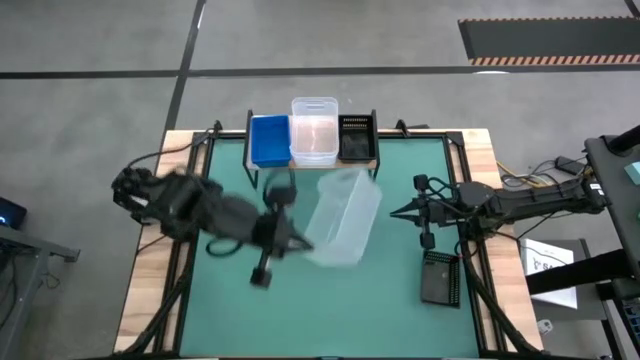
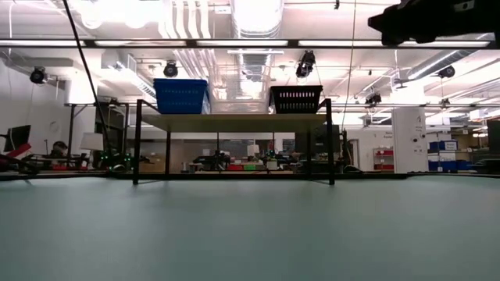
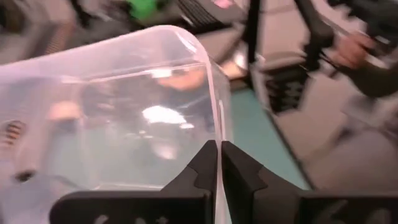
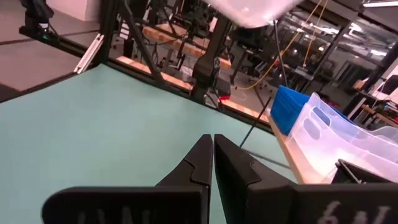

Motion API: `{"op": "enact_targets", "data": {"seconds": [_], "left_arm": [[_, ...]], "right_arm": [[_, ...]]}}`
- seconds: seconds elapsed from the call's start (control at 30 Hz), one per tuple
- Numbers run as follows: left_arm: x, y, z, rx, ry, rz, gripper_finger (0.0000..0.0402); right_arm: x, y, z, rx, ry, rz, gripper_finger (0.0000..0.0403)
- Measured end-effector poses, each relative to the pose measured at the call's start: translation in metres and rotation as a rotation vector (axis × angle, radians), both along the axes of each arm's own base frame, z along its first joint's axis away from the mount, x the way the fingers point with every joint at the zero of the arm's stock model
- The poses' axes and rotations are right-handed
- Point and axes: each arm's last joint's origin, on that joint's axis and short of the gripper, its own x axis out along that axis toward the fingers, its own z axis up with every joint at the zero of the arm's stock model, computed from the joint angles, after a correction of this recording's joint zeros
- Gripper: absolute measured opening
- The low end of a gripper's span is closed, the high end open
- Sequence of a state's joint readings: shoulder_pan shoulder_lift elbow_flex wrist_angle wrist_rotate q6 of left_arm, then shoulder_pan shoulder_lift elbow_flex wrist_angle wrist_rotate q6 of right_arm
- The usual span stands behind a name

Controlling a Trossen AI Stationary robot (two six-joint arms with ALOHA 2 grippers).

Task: Stack baskets on shelf by color
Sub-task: Stack the transparent bin on the transparent bins on the shelf

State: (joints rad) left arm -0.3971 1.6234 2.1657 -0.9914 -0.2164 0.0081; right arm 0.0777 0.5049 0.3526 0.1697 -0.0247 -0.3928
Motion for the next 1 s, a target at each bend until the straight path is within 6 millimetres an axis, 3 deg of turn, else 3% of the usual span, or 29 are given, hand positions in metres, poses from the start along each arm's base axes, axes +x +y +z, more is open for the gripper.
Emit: {"op": "enact_targets", "data": {"seconds": [0.13, 0.3, 0.57, 0.73, 1.0], "left_arm": [[-0.001, 0.035, 0.021, 0.054, -0.086, 0.078, 0.0000], [-0.002, 0.080, 0.031, 0.153, -0.107, 0.200, 0.0000], [-0.002, 0.151, 0.009, 0.246, 0.139, 0.429, 0.0000], [0.012, 0.171, -0.009, 0.265, 0.246, 0.465, 0.0000], [0.039, 0.182, -0.034, 0.331, 0.363, 0.419, 0.0000]], "right_arm": [[-0.007, -0.001, 0.001, 0.022, 0.032, -0.002, 0.0009], [-0.017, -0.001, 0.005, 0.040, 0.038, -0.004, 0.0009], [-0.019, -0.001, 0.002, 0.073, 0.075, -0.009, 0.0009], [-0.019, -0.001, 0.001, 0.076, 0.085, -0.010, 0.0009], [-0.019, -0.001, 0.001, 0.087, 0.087, -0.012, 0.0009]]}}
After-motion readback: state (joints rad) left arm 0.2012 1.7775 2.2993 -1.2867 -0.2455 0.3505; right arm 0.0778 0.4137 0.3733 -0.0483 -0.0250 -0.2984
